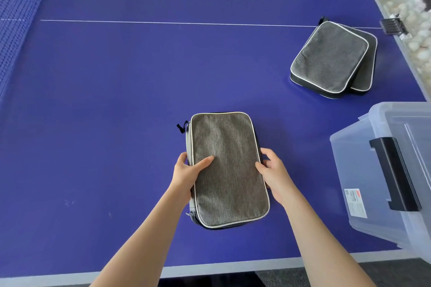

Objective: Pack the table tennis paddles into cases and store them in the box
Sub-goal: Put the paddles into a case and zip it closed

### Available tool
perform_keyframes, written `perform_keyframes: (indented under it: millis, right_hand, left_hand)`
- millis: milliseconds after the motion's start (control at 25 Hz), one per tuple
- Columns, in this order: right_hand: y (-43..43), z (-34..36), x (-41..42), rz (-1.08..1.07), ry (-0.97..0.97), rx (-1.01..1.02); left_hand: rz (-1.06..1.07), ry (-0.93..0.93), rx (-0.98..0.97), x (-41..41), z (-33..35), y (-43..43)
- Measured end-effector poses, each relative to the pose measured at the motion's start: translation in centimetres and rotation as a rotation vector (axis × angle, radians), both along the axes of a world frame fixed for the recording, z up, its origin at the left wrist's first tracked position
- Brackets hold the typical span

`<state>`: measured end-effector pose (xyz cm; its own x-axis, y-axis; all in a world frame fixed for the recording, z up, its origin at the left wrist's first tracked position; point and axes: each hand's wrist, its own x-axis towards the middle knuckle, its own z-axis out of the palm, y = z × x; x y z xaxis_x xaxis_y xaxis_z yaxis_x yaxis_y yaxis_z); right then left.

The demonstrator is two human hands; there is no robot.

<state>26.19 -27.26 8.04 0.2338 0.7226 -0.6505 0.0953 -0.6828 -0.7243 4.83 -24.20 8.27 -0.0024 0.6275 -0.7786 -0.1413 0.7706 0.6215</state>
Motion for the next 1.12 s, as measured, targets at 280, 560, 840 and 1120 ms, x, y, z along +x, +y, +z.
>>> perform_keyframes:
  millis: [280, 560, 840, 1120]
  right_hand:
    - [0.3, 1.3, -0.3, -0.02, 0.008, 0.04]
    - [0.9, 5.4, -1.4, -0.126, -0.166, 0.225]
    - [-4.3, 7.2, -11.5, -0.312, -0.247, 0.446]
    - [-2.6, 8.6, -18.6, -0.118, -0.492, 0.526]
  left_hand:
    - [0.09, -0.067, 0.003, 0.2, 1.1, 0.2]
    - [0.306, -0.151, 0.055, -1.6, 5.0, 1.7]
    - [0.637, -0.184, 0.167, -4.0, 9.6, 5.2]
    - [0.838, -0.152, 0.229, -4.2, 12.4, 6.0]
